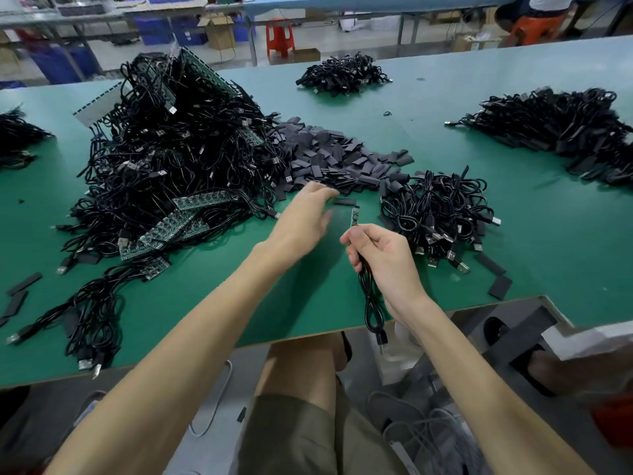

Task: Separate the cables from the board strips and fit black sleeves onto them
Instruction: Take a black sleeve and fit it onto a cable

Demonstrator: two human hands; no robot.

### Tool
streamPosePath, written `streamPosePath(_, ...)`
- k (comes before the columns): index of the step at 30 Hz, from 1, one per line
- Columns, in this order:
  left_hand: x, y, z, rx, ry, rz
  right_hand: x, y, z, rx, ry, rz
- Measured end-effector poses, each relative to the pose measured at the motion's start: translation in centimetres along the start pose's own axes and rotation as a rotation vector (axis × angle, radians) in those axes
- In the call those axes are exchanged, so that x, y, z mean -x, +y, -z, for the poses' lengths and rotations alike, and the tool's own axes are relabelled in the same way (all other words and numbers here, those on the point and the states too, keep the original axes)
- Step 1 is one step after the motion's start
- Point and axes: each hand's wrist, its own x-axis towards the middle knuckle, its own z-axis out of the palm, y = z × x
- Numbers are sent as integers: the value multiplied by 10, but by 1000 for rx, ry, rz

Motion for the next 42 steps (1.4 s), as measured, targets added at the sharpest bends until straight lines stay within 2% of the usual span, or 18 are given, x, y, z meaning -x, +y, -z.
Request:
streamPosePath(4, -24, 4, -26, -269, -64, -75, 0, 0, 1, 16, 1, -2)
streamPosePath(8, -14, 14, -34, -574, 84, -157, -1, 1, 1, 7, 7, 4)
streamPosePath(12, 10, 12, -28, -604, 109, -218, 0, 1, 1, -2, 1, 8)
streamPosePath(14, 23, 5, -27, -510, 159, -194, 0, 0, 1, 3, 5, 10)
streamPosePath(15, 30, 3, -25, -365, 203, -164, 0, 0, 2, 8, 6, 8)
streamPosePath(17, 45, 1, -17, 138, 209, -57, 1, 0, 1, 23, 17, -1)
streamPosePath(19, 57, -3, -11, 596, 131, -4, 1, 0, 0, 50, 29, -6)
streamPosePath(21, 66, -7, -9, 778, 70, 12, 1, 1, -2, 89, 16, -12)
streamPosePath(25, 70, -7, -7, 860, 51, 11, 0, 2, -5, 149, -7, -9)
streamPosePath(42, 70, -8, -11, 960, -25, -39, -1, 4, -1, 102, -86, 0)
